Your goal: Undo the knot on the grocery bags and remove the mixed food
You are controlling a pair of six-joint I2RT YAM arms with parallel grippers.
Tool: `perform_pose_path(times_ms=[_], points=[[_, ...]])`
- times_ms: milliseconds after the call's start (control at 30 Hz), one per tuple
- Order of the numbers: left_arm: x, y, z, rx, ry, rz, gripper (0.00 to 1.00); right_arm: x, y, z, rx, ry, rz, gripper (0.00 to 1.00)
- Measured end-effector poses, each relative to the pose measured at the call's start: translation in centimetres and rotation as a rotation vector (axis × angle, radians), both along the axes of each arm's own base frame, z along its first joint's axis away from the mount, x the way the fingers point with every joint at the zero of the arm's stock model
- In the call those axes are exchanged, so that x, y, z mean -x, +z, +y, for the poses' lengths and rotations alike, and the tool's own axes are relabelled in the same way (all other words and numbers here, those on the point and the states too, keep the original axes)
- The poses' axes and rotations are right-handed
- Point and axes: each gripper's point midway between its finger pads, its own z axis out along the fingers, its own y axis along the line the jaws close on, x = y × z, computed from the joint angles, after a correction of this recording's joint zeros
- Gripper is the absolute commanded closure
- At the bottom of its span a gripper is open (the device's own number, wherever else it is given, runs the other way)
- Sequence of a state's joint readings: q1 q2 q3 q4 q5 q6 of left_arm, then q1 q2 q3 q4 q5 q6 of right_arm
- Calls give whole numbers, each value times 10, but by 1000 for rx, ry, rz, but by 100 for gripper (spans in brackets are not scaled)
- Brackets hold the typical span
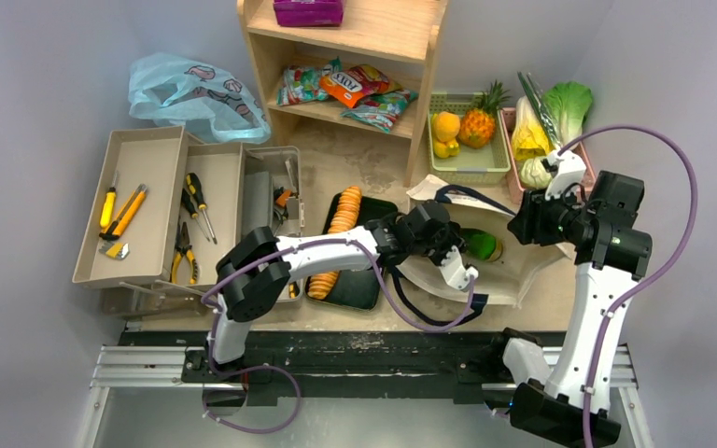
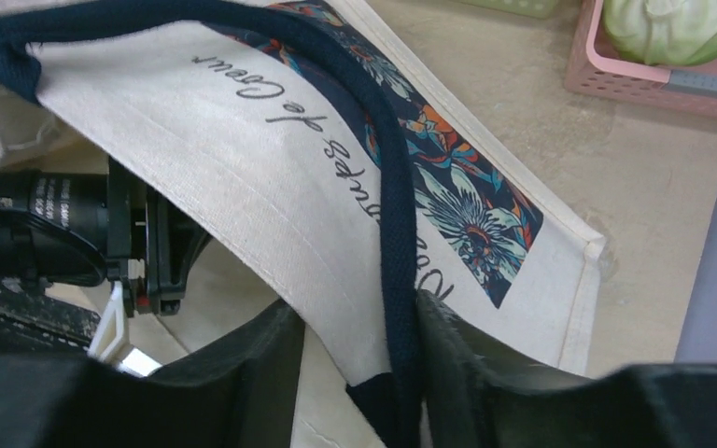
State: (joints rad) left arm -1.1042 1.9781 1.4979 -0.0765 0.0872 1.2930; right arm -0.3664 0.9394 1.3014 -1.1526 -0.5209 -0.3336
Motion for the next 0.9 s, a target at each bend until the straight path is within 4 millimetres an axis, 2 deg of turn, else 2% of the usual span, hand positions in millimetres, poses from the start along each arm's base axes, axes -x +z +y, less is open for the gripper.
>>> perform_pose_path(times_ms=[67,233,267,467,533,700,800,900], points=[[1,4,0,-11,-20,-3,100,-1,0,1,-4,10,0,68],[2,23,0,-26,-46,5,100,-3,0,1,0,27,-5,97],[2,26,0,-26,-49,3,100,-3,0,1,2,29,-4,100],[-6,56,0,-36,-81,-66,100,-15,-4,-2,-38,15,46,100],[-12,73,-3,-24,-100,-126,100,-21,-7,-1,-65,16,74,100],[-29,144,-19,96,-123,-333,100,-25,-17,1,-112,17,133,100],[-34,153,-22,110,-128,-375,100,-25,-16,3,-128,20,132,100],[-37,139,-28,90,-133,-372,100,-26,-16,4,-140,20,135,100]])
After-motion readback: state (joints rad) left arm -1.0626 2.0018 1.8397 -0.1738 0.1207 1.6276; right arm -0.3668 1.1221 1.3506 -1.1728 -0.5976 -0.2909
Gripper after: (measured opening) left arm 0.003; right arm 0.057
